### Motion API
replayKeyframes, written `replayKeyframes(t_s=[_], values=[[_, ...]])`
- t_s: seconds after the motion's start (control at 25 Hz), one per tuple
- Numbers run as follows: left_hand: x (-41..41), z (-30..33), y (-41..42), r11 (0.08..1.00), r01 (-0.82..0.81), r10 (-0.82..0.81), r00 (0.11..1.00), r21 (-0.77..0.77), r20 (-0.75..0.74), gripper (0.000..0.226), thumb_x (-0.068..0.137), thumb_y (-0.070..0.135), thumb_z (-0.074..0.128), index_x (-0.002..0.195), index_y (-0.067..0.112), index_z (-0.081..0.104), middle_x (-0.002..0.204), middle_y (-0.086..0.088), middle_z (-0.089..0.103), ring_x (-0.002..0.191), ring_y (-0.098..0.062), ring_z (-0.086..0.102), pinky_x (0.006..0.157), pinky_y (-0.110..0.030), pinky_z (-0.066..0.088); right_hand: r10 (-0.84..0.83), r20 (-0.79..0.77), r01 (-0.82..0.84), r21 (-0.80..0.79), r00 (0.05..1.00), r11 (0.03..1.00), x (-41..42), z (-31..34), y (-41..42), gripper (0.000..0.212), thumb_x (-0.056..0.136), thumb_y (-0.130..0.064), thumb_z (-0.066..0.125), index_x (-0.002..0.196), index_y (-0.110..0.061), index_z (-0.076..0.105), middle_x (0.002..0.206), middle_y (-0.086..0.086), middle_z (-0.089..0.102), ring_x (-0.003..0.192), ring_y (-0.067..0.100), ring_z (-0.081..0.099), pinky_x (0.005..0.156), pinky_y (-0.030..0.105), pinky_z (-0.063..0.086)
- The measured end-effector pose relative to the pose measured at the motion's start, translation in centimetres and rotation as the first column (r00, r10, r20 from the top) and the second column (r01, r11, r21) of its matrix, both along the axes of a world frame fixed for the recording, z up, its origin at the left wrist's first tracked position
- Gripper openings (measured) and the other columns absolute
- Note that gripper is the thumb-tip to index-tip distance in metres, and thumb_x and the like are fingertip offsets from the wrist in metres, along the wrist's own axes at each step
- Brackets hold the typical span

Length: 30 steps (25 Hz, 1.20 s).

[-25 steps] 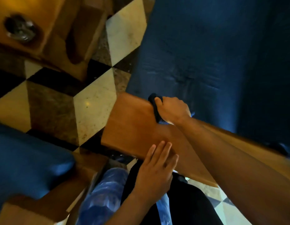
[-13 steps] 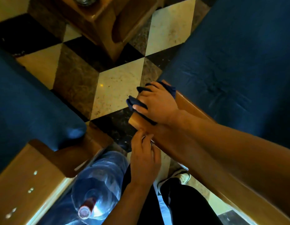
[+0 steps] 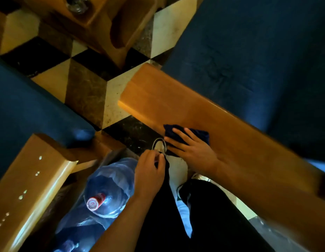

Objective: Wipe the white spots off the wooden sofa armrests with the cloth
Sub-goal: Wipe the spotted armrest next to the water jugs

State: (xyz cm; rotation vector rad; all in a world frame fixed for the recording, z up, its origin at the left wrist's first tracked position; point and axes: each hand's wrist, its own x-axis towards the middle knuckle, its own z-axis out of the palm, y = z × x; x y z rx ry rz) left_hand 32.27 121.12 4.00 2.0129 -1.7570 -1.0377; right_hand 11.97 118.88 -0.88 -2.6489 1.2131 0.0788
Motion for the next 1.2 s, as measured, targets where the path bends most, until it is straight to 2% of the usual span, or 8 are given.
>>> replayKeyframes(t_s=[0.24, 0.4, 0.52, 0.64, 0.76, 0.84, 0.96, 1.2], values=[[-8.8, 4.0, 1.1, 0.812, 0.568, -0.571, 0.821, 0.136, -0.013, 0.033, 0.106, 0.028, 0.049, 0.081, 0.007, 0.051, 0.077, -0.001, 0.046, 0.068, -0.017, 0.038, 0.066, -0.039, 0.034, -0.285, -0.044, 0.286, 0.012, 0.957, 0.958, -11.1, 1.8, 18.0, 0.046, 0.095, -0.025, 0.038, 0.127, -0.021, 0.072, 0.148, -0.003, 0.056, 0.143, 0.035, 0.041, 0.121, 0.046, 0.015], [-14.8, 5.3, 3.5, 0.599, 0.773, -0.78, 0.622, 0.209, -0.067, 0.043, 0.106, 0.036, 0.048, 0.076, 0.005, 0.049, 0.067, -0.003, 0.043, 0.058, -0.016, 0.038, 0.059, -0.04, 0.031, -0.611, -0.135, 0.62, 0.026, 0.78, 0.785, -15.0, 4.2, 28.3, 0.029, 0.084, -0.018, 0.065, 0.109, -0.014, 0.08, 0.13, 0.002, 0.071, 0.137, 0.033, 0.043, 0.12, 0.046, 0.028], [-17.8, 5.6, 5.1, 0.471, 0.854, -0.869, 0.492, 0.222, -0.047, 0.048, 0.105, 0.038, 0.05, 0.065, 0.015, 0.038, 0.058, 0.002, 0.034, 0.051, -0.011, 0.032, 0.057, -0.036, 0.022, -0.869, -0.166, 0.856, 0.332, 0.466, 0.395, -14.6, 6.3, 31.9, 0.048, 0.071, 0.003, 0.079, 0.118, -0.006, 0.075, 0.139, 0.009, 0.064, 0.142, 0.03, 0.047, 0.12, 0.046, 0.035], [-19.6, 6.5, 5.5, 0.437, 0.826, -0.846, 0.512, 0.356, -0.148, 0.06, 0.102, 0.054, 0.038, 0.069, 0.004, 0.049, 0.066, -0.012, 0.042, 0.059, -0.025, 0.044, 0.066, -0.038, 0.031, -0.972, -0.011, 0.691, 0.701, -0.233, -0.174, -13.5, 9.7, 28.3, 0.045, 0.088, 0.007, 0.057, 0.128, -0.01, 0.069, 0.116, 0.018, 0.072, 0.103, 0.025, 0.068, 0.097, 0.04, 0.054], [-20.3, 8.7, 4.8, 0.592, 0.567, -0.451, 0.822, 0.573, -0.348, 0.049, 0.101, 0.057, 0.04, 0.106, 0.011, 0.058, 0.1, -0.014, 0.058, 0.097, -0.033, 0.061, 0.083, -0.043, 0.05, -0.797, 0.058, 0.325, 0.929, -0.601, -0.178, -12.1, 13.1, 21.3, 0.05, 0.088, 0.01, 0.05, 0.131, -0.01, 0.063, 0.097, 0.009, 0.074, 0.078, 0.021, 0.071, 0.07, 0.032, 0.059], [-19.6, 10.2, 3.7, 0.613, 0.392, -0.074, 0.893, 0.686, -0.445, 0.044, 0.104, 0.051, 0.043, 0.128, 0.017, 0.058, 0.116, -0.006, 0.065, 0.111, -0.029, 0.066, 0.078, -0.037, 0.057, -0.79, 0.095, 0.239, 0.969, -0.606, -0.066, -10.7, 15.1, 16.6, 0.052, 0.087, 0.008, 0.05, 0.133, -0.014, 0.063, 0.11, 0.008, 0.072, 0.09, 0.024, 0.07, 0.077, 0.035, 0.057], [-14.6, 12.4, 0.7, 0.706, 0.196, 0.293, 0.794, 0.68, -0.533, 0.051, 0.098, 0.058, 0.048, 0.124, 0.018, 0.068, 0.102, -0.007, 0.078, 0.089, -0.023, 0.076, 0.066, -0.034, 0.06, -0.889, 0.154, 0.172, 0.981, -0.431, 0.087, -7.0, 18.0, 10.5, 0.048, 0.09, 0.006, 0.049, 0.127, -0.019, 0.067, 0.103, 0.005, 0.073, 0.078, 0.015, 0.065, 0.07, 0.028, 0.049], [-1.2, 14.9, -1.0, 0.75, -0.198, 0.636, 0.478, 0.631, -0.606, 0.049, 0.075, 0.054, 0.074, 0.105, 0.015, 0.075, 0.09, -0.005, 0.078, 0.067, -0.016, 0.074, 0.055, -0.027, 0.054, -0.855, 0.355, 0.243, 0.853, 0.378, 0.462, 3.4, 20.0, 1.9, 0.044, 0.09, 0.013, 0.048, 0.122, -0.011, 0.066, 0.118, 0.009, 0.064, 0.109, 0.026, 0.065, 0.086, 0.034, 0.055]])
